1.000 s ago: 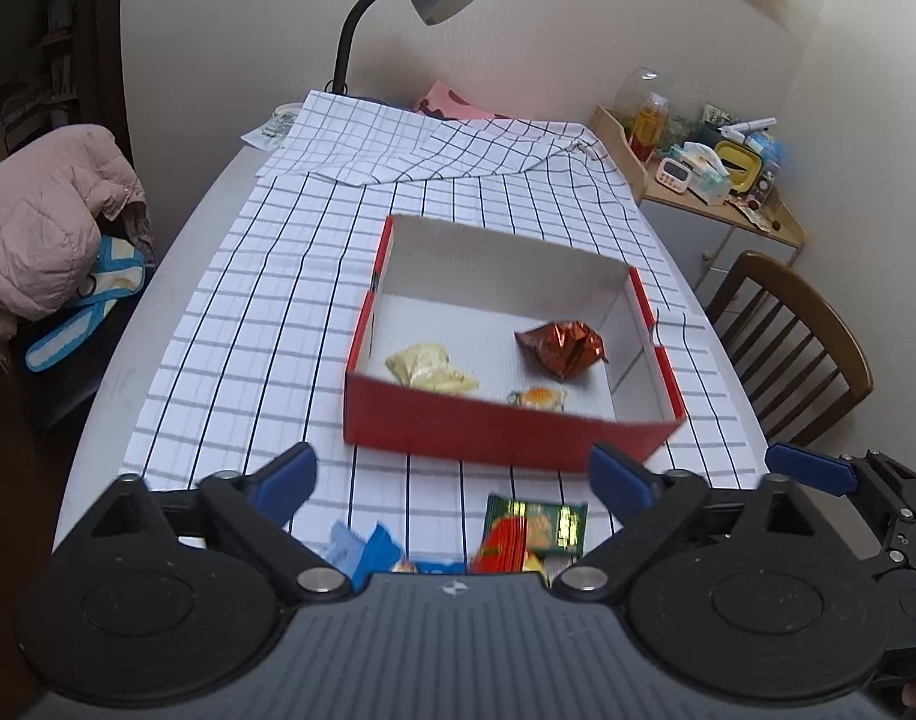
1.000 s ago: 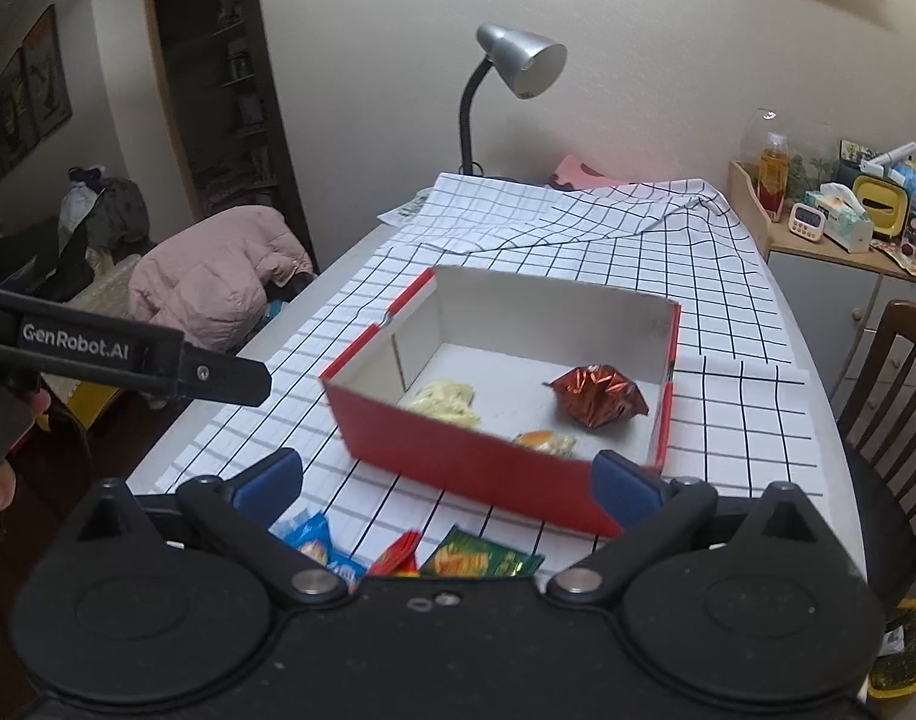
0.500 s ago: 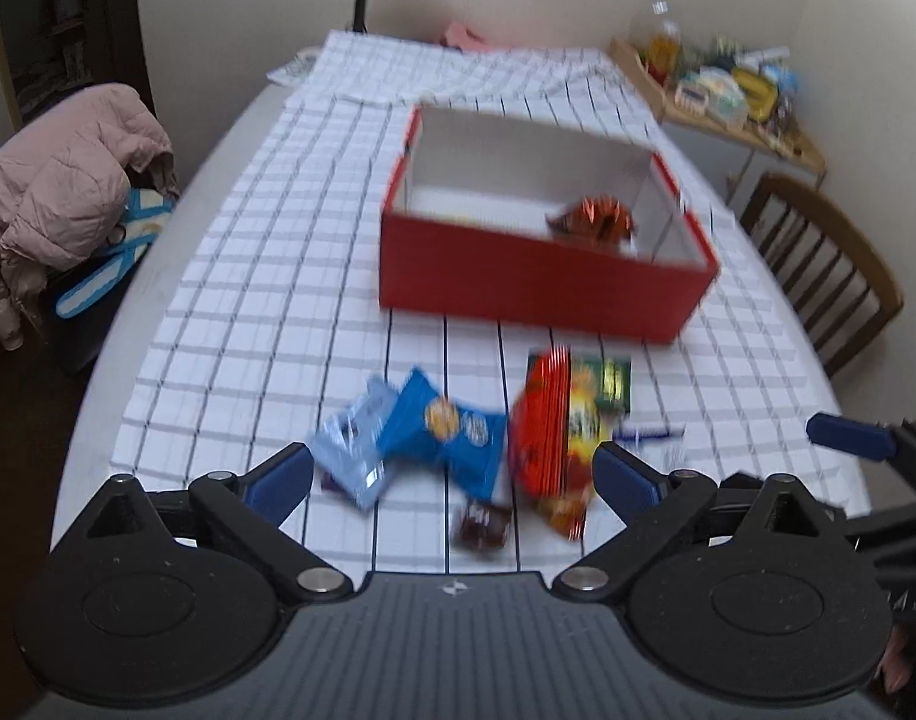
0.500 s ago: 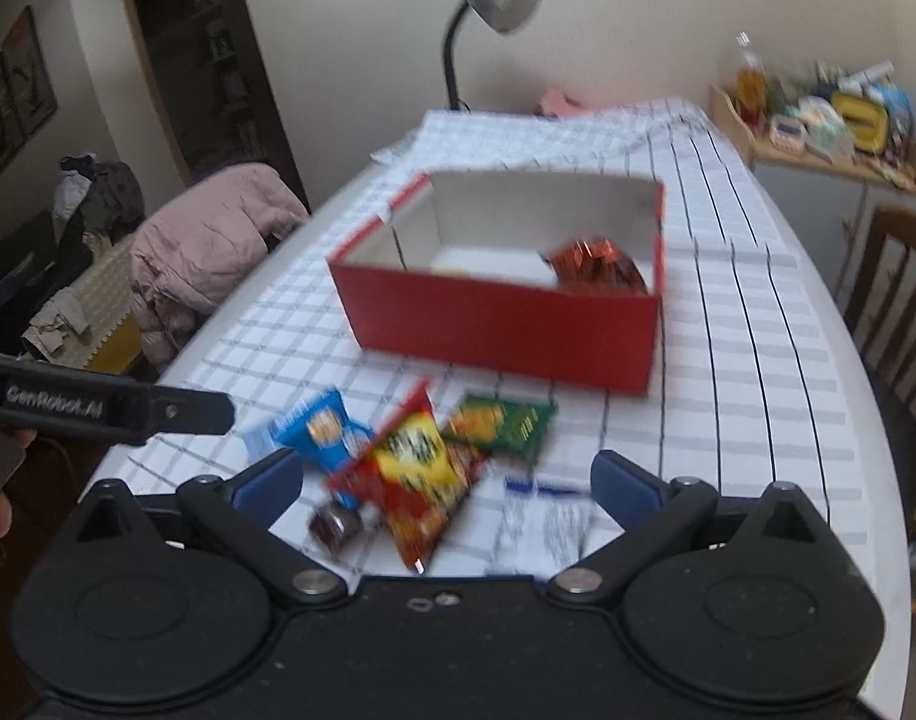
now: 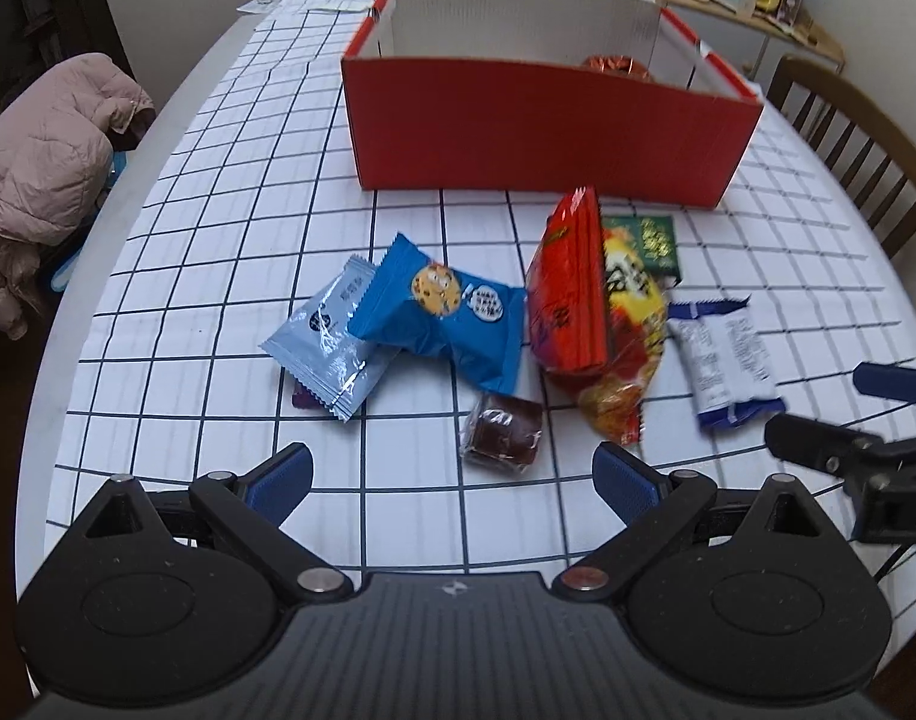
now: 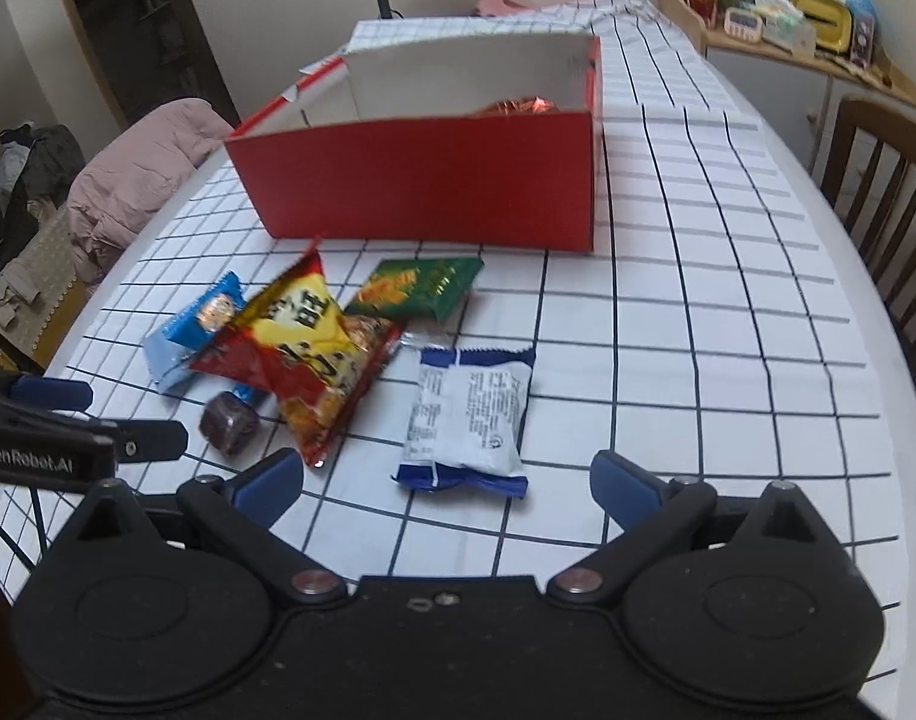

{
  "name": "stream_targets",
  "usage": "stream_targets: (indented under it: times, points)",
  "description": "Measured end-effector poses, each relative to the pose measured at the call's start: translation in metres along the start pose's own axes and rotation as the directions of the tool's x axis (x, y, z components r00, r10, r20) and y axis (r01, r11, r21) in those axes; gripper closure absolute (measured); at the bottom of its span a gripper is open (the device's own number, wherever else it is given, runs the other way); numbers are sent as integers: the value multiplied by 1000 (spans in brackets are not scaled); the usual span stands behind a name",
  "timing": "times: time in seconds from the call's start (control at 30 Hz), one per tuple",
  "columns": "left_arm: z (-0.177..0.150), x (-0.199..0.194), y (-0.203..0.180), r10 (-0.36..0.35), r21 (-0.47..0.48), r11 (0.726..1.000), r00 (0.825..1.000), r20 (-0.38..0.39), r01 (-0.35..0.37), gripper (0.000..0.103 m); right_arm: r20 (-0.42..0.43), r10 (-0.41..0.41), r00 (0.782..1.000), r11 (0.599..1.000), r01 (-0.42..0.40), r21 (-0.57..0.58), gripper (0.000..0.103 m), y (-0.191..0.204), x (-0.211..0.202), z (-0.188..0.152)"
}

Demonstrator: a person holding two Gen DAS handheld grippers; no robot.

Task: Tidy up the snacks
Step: 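Move both tools back toward the remaining snacks, then grasp the brown candy with the left gripper while the right grasps the white-blue packet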

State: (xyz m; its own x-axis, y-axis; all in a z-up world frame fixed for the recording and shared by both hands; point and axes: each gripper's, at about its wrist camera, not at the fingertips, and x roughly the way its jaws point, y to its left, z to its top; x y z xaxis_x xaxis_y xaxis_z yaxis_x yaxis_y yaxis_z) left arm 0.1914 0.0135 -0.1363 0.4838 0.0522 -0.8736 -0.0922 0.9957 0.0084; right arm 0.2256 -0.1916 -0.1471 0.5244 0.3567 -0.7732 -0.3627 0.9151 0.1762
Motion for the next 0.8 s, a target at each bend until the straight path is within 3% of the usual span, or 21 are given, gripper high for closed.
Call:
stream_targets:
  times: [0.5, 0.73, 0.8]
  points:
    - [6, 35, -11, 44, 23, 999, 999, -16, -43, 4, -64, -52, 997, 999, 51, -19, 9, -5, 50, 14]
    - [6, 40, -10, 37, 8, 999, 999, -32, -37, 17, -82, -79, 993, 995, 74, -62, 18, 1, 63, 18]
    - [6, 42, -10, 30, 8, 1000, 999, -44, -30, 27, -76, -94, 993, 993, 87, -85, 20, 5, 65, 18]
